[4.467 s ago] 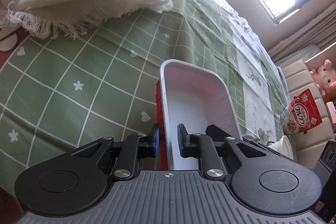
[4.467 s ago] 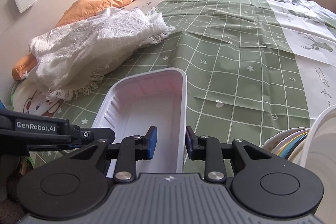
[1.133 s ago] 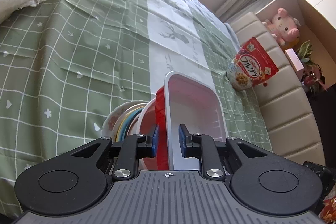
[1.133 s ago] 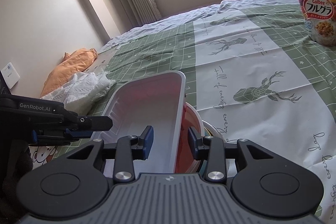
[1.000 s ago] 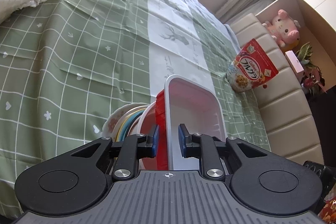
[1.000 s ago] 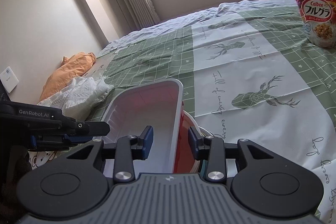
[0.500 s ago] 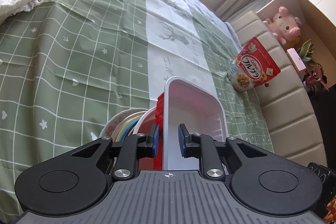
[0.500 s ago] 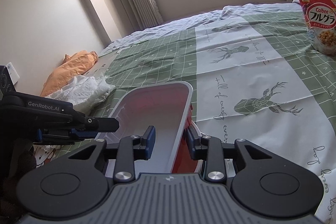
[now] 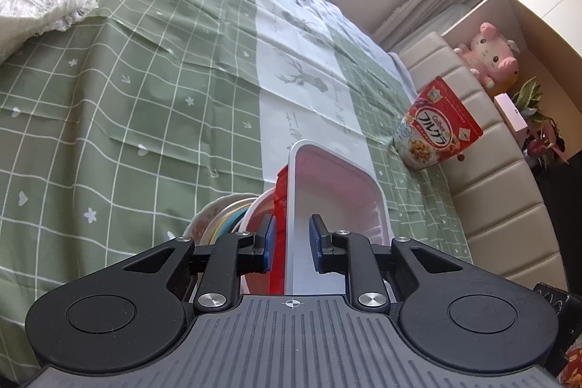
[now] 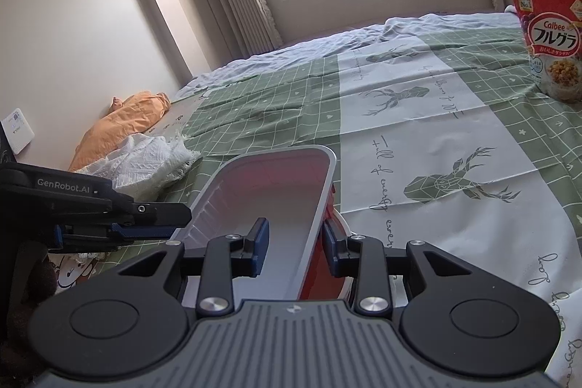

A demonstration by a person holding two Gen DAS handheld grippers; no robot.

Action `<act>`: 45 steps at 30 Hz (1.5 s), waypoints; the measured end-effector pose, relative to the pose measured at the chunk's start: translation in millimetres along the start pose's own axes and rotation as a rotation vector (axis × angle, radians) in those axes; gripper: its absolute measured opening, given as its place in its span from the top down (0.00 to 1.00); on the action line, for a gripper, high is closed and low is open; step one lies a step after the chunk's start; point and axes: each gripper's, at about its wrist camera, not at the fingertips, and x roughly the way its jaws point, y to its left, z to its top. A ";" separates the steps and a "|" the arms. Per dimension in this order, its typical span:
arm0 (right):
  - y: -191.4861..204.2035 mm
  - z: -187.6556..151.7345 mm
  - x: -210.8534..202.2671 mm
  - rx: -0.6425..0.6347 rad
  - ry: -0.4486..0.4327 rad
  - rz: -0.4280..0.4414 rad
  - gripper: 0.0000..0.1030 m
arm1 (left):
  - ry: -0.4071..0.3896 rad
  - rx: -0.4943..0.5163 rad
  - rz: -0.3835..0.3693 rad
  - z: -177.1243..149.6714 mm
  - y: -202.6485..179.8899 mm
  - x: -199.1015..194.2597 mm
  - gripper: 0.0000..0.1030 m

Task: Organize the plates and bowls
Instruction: 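Lower the plastic tray onto the top of the bowl stack with both grippers, then open both grippers and pull back from the stack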

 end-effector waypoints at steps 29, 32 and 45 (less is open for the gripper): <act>0.4 -74.9 -100.4 0.046 -0.093 -0.041 0.42 | -0.201 0.201 0.156 -126.6 -30.7 -61.8 0.81; 2.7 -100.8 -114.7 0.032 -0.074 -0.040 0.42 | -0.237 0.259 0.198 -165.4 -38.7 -70.7 0.82; 30.2 -180.3 -172.0 -0.074 -0.019 -0.099 0.30 | -0.440 0.450 0.346 -294.7 -83.0 -116.5 0.85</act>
